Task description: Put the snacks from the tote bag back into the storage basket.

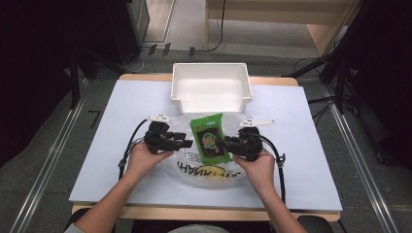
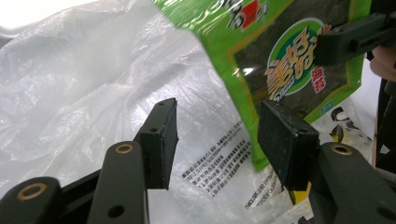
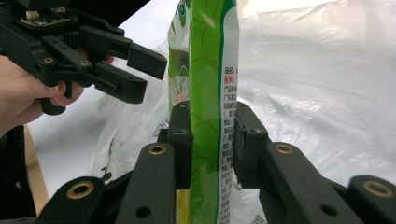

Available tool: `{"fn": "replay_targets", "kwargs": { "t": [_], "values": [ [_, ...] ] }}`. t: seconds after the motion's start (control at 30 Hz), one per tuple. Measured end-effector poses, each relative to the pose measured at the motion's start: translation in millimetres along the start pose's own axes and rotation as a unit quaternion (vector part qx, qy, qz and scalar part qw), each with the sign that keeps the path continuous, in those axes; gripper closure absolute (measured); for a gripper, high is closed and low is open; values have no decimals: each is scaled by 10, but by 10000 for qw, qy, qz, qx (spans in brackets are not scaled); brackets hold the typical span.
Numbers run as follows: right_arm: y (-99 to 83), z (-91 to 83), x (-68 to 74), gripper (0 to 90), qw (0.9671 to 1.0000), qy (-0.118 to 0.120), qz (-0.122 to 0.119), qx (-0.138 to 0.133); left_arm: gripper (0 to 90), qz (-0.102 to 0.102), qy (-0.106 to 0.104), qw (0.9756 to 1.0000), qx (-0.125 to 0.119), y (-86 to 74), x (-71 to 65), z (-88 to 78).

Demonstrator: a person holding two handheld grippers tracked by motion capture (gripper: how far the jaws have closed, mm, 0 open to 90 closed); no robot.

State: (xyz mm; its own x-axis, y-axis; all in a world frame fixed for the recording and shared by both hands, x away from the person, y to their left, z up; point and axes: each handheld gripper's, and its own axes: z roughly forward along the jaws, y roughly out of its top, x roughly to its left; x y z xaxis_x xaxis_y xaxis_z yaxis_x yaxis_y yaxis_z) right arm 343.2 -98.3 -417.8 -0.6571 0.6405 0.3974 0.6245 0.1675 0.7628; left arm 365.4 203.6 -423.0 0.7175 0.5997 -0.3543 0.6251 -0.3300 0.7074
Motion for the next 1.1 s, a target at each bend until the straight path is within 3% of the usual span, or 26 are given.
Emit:
{"fn": "replay_targets", "kwargs": {
  "t": [0.57, 1.1],
  "values": [
    [47, -181, -70, 739, 9993, -279, -100, -247, 446, -13, 15, 9997, 233, -33, 31, 55],
    [151, -173, -61, 739, 9986, -414, -201, -259, 439, -53, -3, 9993, 382, -53, 68, 87]
  ]
}}
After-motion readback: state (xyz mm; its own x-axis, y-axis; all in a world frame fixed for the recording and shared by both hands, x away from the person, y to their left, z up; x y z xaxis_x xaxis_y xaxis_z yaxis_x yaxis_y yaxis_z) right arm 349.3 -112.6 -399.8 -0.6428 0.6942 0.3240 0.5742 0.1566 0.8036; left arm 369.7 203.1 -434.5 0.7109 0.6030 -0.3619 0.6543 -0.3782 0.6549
